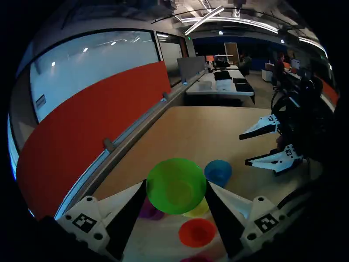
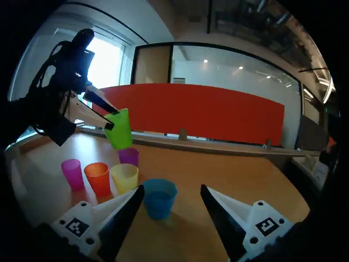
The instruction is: Pour water
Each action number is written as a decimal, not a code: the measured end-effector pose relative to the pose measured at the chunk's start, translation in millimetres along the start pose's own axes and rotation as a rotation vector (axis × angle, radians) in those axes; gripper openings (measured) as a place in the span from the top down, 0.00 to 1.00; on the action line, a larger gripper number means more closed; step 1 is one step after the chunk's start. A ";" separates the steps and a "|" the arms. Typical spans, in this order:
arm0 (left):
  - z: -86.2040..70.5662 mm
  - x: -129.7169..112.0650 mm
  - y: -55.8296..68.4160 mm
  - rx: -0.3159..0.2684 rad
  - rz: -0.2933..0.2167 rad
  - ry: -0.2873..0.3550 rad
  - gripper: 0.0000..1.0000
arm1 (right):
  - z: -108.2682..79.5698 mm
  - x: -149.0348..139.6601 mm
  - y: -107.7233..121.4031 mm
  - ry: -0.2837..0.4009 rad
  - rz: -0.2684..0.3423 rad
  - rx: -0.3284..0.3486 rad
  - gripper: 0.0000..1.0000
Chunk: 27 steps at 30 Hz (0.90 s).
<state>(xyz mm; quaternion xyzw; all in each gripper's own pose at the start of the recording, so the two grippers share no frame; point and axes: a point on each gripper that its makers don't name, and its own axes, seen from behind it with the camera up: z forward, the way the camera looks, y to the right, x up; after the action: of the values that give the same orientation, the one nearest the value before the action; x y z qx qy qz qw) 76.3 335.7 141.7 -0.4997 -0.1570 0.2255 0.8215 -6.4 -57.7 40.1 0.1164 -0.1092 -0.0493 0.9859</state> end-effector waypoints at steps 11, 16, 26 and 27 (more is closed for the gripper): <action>-47.9 -3.3 7.2 0.104 -0.103 0.135 0.10 | -2.0 3.4 -15.9 -0.004 -0.019 0.026 0.00; -66.3 -6.5 10.2 0.137 -0.144 0.182 0.10 | -1.4 3.8 -19.5 -0.004 -0.020 0.031 0.00; -91.5 -11.5 24.6 0.164 -0.201 0.254 0.10 | 2.0 0.9 -22.5 -0.011 -0.024 0.044 0.00; -93.7 -10.7 26.7 0.166 -0.207 0.263 0.10 | 2.4 1.1 -22.8 -0.011 -0.025 0.045 0.00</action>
<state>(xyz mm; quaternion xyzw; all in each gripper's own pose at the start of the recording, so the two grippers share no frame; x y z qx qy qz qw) 106.8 270.4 75.2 -0.4367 -0.0795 0.0846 0.8921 -7.4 -80.5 37.1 0.1397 -0.1142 -0.0600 0.9818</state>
